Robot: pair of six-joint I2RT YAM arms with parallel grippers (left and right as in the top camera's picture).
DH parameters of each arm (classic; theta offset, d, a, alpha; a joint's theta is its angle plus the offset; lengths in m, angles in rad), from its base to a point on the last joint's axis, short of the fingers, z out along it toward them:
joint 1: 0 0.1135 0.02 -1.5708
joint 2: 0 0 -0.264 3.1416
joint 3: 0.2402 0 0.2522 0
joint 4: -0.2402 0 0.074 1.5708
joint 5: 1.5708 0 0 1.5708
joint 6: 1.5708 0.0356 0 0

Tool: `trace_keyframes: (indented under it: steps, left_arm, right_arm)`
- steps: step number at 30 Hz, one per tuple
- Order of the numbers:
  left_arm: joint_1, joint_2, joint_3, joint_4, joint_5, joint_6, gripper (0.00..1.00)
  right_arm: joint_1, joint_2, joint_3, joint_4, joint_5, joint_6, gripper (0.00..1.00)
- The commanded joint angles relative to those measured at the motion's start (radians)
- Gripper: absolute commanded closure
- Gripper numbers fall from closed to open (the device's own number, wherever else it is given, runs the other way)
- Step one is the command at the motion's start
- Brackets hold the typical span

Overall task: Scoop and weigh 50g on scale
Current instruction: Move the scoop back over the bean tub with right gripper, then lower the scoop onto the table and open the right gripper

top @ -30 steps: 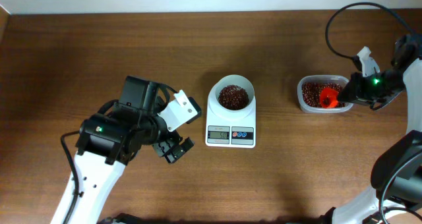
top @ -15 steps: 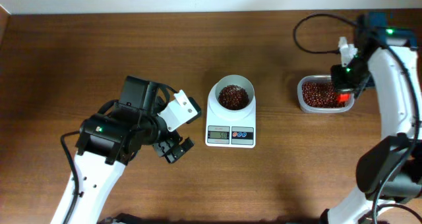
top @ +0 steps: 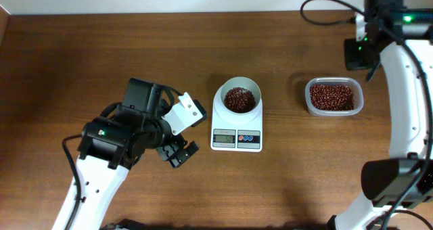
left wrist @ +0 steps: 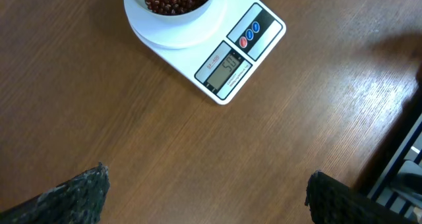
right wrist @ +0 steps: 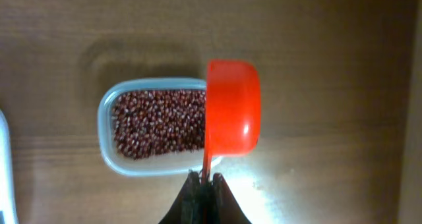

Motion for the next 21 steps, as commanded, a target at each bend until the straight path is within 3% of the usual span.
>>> trace_keyframes:
  steps: [1, 4, 10, 12, 14, 18, 21]
  left_arm:
    - [0.006, -0.004, 0.015, 0.002, 0.004, 0.015, 0.01]
    - [0.006, -0.004, 0.015, 0.002, 0.004, 0.015, 0.01]
    - [0.006, -0.004, 0.015, 0.002, 0.004, 0.015, 0.01]
    - [0.006, -0.004, 0.015, 0.002, 0.003, 0.015, 0.01]
    - [0.006, -0.004, 0.015, 0.002, 0.004, 0.015, 0.01]
    - [0.006, -0.004, 0.015, 0.002, 0.003, 0.015, 0.01]
    - [0.006, -0.004, 0.015, 0.002, 0.004, 0.015, 0.01]
  right_arm:
    - [-0.018, -0.095, 0.170, -0.112, -0.010, 0.015, 0.96]
    - [-0.094, -0.208, 0.226, -0.276, -0.011, 0.094, 0.96]
    - [-0.392, -0.522, 0.124, -0.276, -0.237, 0.145, 0.96]
    - [-0.446, -0.639, -0.037, -0.276, -0.258, 0.175, 0.96]
    - [-0.455, -0.752, -0.319, -0.244, -0.272, 0.273, 0.96]
    - [-0.455, -0.857, -0.861, 0.056, -0.558, 0.336, 0.96]
    - [-0.455, -0.829, -1.173, 0.336, -0.775, 0.336, 0.96]
